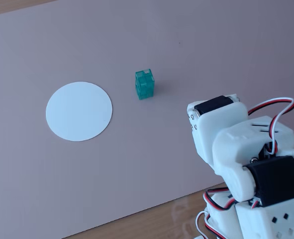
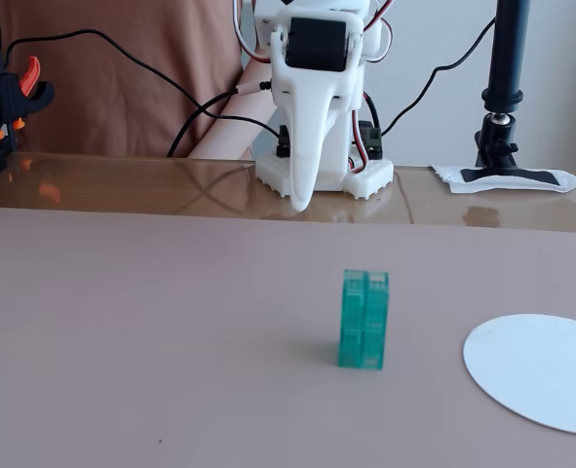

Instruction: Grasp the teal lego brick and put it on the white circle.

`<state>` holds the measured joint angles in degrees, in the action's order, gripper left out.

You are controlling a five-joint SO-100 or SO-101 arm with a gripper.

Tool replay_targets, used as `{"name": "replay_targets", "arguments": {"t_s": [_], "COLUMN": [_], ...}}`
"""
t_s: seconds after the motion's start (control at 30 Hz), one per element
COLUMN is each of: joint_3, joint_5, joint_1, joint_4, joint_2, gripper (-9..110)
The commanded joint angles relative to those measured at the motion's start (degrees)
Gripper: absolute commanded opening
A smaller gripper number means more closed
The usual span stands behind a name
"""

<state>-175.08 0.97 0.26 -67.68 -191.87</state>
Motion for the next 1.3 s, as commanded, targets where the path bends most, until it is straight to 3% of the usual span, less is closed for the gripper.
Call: {"name": "replay_targets", "arguments": {"t_s": [0.0, 1.27], "joint_3": [0.2, 0.2], "joint_5": [-0.1, -0.1], "joint_1": [0.0, 0.0], "joint_4": [0.8, 0.8], "joint_2": [-0.4, -0.4], "gripper": [0, 2]}}
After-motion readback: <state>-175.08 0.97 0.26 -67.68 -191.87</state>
